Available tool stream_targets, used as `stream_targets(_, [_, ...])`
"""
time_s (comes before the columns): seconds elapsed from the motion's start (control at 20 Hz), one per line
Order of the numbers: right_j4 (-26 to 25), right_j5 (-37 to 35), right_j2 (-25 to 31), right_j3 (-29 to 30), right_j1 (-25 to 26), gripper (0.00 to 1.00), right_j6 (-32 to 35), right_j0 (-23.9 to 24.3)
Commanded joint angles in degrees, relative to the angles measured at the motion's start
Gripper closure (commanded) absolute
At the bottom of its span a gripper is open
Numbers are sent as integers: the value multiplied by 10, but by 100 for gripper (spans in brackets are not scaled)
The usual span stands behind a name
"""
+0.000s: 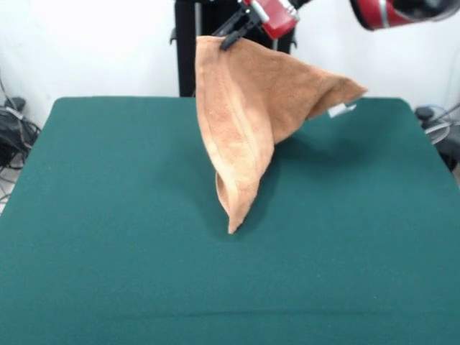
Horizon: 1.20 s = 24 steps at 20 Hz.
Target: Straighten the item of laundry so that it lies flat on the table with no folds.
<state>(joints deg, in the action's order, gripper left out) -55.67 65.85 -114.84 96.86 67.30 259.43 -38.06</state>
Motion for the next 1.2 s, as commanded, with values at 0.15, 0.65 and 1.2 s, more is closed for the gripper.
stream_targets(0.15, [41, 95, -75, -56, 41, 100, 171, 32])
stream_targets(0.65, [38, 24, 62, -98, -41, 100, 170, -36])
stream_targets(1.2, [12, -56, 174, -119, -100, 100, 174, -76])
